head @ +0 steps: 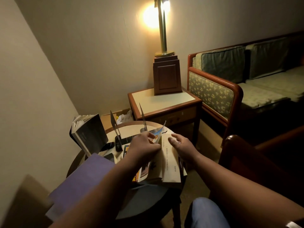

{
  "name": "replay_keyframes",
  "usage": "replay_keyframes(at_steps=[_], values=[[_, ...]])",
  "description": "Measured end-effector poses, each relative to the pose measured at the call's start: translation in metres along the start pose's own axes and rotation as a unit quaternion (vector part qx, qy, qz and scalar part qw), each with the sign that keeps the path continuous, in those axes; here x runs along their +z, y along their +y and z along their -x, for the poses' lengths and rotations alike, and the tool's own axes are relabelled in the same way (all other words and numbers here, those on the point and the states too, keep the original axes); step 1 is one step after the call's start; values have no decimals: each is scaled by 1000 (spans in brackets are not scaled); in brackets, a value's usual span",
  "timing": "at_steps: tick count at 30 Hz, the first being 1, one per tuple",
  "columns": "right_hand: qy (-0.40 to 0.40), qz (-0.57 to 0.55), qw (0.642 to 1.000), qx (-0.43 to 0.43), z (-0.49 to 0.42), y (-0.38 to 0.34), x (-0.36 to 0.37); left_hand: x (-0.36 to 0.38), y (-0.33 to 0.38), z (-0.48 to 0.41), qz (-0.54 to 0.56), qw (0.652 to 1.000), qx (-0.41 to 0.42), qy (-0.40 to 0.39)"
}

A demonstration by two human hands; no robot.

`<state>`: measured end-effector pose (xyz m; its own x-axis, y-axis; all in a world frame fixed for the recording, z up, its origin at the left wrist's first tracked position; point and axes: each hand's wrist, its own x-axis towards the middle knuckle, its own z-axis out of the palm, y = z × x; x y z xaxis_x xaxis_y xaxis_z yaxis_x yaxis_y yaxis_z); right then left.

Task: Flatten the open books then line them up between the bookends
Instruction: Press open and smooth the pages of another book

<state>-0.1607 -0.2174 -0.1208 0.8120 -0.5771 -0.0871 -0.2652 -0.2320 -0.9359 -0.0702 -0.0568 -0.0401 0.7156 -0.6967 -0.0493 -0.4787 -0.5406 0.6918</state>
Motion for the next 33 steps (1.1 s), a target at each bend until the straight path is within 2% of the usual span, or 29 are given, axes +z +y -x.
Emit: replay_keyframes(at_steps=[2, 5, 8, 11, 13, 16, 20, 22, 27, 33], values=[[6, 117, 993, -22, -2, -5, 9, -19, 0, 1, -31, 999, 27, 31], [3, 214, 977, -8, -3, -13, 25, -34, -5, 4, -133, 989, 43, 53], [17, 283, 959, -20, -3, -16, 33, -45, -11, 9, -298, 954, 23, 29], [46, 347, 931, -103, 0, -18, 37, -56, -21, 12, -421, 907, 15, -1], [46, 386, 908, -153, 3, -19, 39, -61, -32, 14, -459, 888, -8, -21], [-4, 415, 888, -197, 6, -23, 42, -63, -48, 17, -455, 889, -17, -50], [-75, 436, 873, -202, 6, -21, 50, -62, -76, 19, -423, 904, -2, -62], [-77, 433, 878, -188, 7, -18, 51, -60, -94, 21, -413, 908, -4, -66], [-45, 366, 919, -138, 11, -17, 56, -48, -139, 25, -372, 924, -30, -77], [-20, 329, 927, -179, 16, -27, 52, -42, -149, 24, -370, 927, -22, -62]])
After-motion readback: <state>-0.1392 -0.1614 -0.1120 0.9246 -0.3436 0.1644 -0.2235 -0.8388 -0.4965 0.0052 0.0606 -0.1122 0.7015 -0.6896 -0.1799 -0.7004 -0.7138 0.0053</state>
